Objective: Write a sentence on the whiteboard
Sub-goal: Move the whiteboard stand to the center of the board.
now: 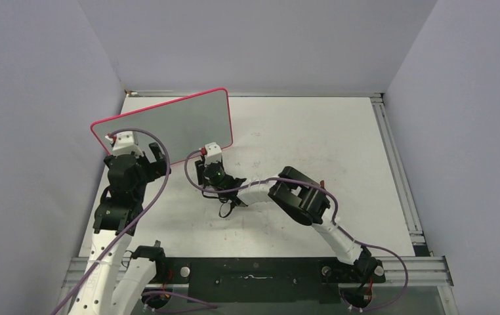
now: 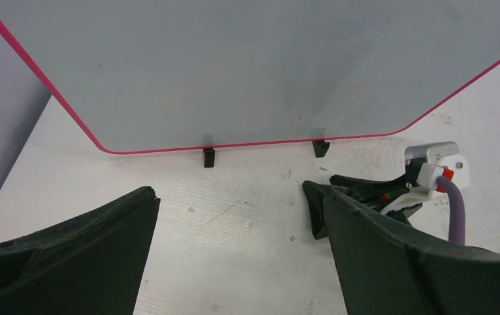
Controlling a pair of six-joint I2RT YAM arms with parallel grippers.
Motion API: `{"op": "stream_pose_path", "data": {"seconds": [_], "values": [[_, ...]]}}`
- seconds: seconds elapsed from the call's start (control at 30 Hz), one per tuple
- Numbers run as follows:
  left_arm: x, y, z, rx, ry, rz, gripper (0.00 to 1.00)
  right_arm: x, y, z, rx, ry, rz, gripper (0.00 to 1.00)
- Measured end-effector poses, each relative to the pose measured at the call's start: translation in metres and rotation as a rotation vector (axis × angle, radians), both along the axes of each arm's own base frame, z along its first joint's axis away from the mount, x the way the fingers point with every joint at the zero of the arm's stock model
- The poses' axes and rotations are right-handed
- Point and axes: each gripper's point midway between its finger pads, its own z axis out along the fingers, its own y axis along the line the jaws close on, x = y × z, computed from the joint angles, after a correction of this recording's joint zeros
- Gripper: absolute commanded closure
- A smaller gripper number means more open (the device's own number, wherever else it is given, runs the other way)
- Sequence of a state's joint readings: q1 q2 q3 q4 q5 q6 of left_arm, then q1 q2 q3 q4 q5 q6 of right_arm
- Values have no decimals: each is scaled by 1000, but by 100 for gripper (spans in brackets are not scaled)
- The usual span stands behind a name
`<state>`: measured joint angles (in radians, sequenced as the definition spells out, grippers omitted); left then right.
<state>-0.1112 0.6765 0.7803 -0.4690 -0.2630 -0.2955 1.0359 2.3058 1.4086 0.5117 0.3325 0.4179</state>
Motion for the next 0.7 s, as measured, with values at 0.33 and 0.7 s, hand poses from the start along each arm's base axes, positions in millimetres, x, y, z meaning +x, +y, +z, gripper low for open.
{"op": "stream_pose_path", "data": {"seconds": [0.33,0.7], "values": [[-1,-2,2,15,-5,-10,4,31,20,-2,-7,-67,-79,59],[-2,-2,3,15,-10,-11,4,41,13,-1,-21,-78,-128,51]]}}
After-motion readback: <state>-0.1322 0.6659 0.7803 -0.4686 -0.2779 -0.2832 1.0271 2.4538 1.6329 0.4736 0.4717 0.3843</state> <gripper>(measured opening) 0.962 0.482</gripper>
